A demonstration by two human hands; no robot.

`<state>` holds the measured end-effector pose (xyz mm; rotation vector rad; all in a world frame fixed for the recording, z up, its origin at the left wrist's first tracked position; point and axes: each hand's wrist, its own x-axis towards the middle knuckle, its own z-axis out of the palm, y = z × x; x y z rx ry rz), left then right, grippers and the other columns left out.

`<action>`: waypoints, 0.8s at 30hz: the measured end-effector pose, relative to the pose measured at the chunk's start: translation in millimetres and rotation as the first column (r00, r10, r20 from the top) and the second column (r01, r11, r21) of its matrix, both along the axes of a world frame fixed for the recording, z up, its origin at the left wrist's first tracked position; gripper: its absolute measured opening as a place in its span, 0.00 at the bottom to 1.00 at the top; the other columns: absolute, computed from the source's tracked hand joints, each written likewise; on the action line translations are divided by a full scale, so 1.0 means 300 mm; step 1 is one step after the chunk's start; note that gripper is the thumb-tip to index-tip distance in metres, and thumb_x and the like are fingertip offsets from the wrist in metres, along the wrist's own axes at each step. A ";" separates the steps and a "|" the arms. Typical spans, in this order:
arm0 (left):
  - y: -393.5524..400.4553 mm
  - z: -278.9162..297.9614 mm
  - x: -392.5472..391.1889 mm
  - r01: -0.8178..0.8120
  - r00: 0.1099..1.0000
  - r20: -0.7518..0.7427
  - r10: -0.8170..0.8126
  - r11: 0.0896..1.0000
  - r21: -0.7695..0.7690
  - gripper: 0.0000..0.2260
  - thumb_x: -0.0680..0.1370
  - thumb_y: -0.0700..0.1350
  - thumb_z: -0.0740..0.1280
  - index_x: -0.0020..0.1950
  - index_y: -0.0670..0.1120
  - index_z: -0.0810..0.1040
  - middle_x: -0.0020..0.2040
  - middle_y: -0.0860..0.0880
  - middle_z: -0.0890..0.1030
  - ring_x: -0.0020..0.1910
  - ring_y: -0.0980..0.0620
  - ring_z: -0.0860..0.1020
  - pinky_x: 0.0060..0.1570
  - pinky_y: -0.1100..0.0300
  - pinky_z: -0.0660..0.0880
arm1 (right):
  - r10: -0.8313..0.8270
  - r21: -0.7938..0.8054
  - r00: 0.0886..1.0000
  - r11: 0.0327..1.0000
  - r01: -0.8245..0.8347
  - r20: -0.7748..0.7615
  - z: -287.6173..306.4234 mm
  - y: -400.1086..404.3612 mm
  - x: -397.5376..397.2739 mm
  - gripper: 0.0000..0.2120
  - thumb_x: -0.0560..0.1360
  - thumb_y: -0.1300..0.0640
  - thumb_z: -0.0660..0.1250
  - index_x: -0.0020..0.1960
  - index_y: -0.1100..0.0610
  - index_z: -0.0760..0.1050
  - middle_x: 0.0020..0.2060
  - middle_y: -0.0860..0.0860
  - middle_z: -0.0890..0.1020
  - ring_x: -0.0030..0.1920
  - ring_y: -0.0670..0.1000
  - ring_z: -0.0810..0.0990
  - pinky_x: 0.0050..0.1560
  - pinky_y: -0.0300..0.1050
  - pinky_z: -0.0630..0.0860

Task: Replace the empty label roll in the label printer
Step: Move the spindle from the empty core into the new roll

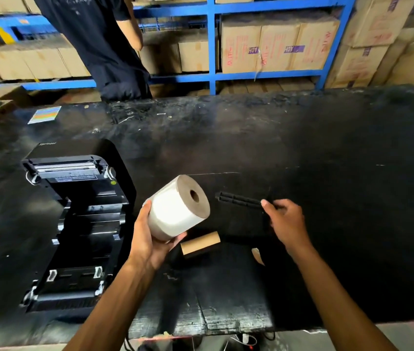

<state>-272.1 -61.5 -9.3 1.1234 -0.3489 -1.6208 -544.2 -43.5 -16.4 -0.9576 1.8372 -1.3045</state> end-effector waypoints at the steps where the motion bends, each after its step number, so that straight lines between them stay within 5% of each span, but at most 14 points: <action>1: 0.001 0.000 -0.011 0.002 1.000 -0.009 -0.002 1.000 0.001 0.14 0.72 0.61 0.66 0.54 0.58 0.78 0.58 0.45 0.79 0.58 0.41 0.77 0.43 0.45 0.80 | -0.010 -0.021 0.998 1.000 0.011 0.056 0.021 0.000 0.009 0.07 0.73 0.53 0.70 0.43 0.56 0.77 0.43 0.60 0.83 0.42 0.51 0.81 0.48 0.54 0.79; 4: 0.007 0.002 -0.038 0.013 1.000 -0.022 -0.013 1.000 0.010 0.15 0.72 0.62 0.66 0.55 0.57 0.77 0.57 0.45 0.80 0.55 0.41 0.79 0.42 0.46 0.80 | 0.045 -0.067 0.992 0.997 -0.037 0.116 0.060 0.004 0.046 0.07 0.73 0.54 0.70 0.45 0.57 0.78 0.40 0.56 0.83 0.43 0.51 0.81 0.47 0.50 0.80; 9: 0.014 0.012 -0.051 0.019 1.000 -0.003 -0.019 1.000 -0.017 0.12 0.73 0.61 0.66 0.51 0.58 0.79 0.55 0.46 0.81 0.55 0.42 0.79 0.43 0.45 0.80 | 0.049 -0.179 0.999 0.983 -0.048 0.004 0.074 0.011 0.064 0.05 0.73 0.54 0.70 0.45 0.55 0.76 0.39 0.53 0.83 0.40 0.50 0.81 0.38 0.39 0.76; 12: 0.015 0.026 -0.042 0.029 0.999 0.042 -0.026 0.998 -0.054 0.11 0.73 0.60 0.66 0.50 0.57 0.79 0.55 0.46 0.82 0.55 0.42 0.80 0.43 0.44 0.81 | 0.050 -0.301 0.992 0.950 -0.084 -0.120 0.104 0.008 0.055 0.06 0.72 0.53 0.70 0.44 0.47 0.73 0.39 0.48 0.82 0.40 0.45 0.81 0.36 0.33 0.76; 17: 0.008 0.057 -0.038 0.041 0.990 0.141 -0.027 0.995 -0.092 0.14 0.73 0.59 0.67 0.54 0.54 0.78 0.56 0.46 0.82 0.55 0.43 0.80 0.40 0.48 0.81 | 0.086 -0.523 0.908 0.794 -0.312 -0.411 0.162 0.001 0.072 0.12 0.71 0.56 0.72 0.51 0.48 0.73 0.45 0.48 0.79 0.47 0.39 0.78 0.46 0.25 0.72; 24: 0.005 0.085 -0.039 0.052 0.987 0.159 -0.036 0.994 -0.099 0.12 0.74 0.59 0.67 0.52 0.54 0.78 0.54 0.46 0.83 0.53 0.44 0.81 0.40 0.48 0.81 | 0.164 -0.428 0.963 0.870 -0.243 -0.212 0.128 -0.019 0.118 0.11 0.72 0.54 0.71 0.47 0.42 0.72 0.40 0.44 0.81 0.42 0.39 0.81 0.39 0.27 0.75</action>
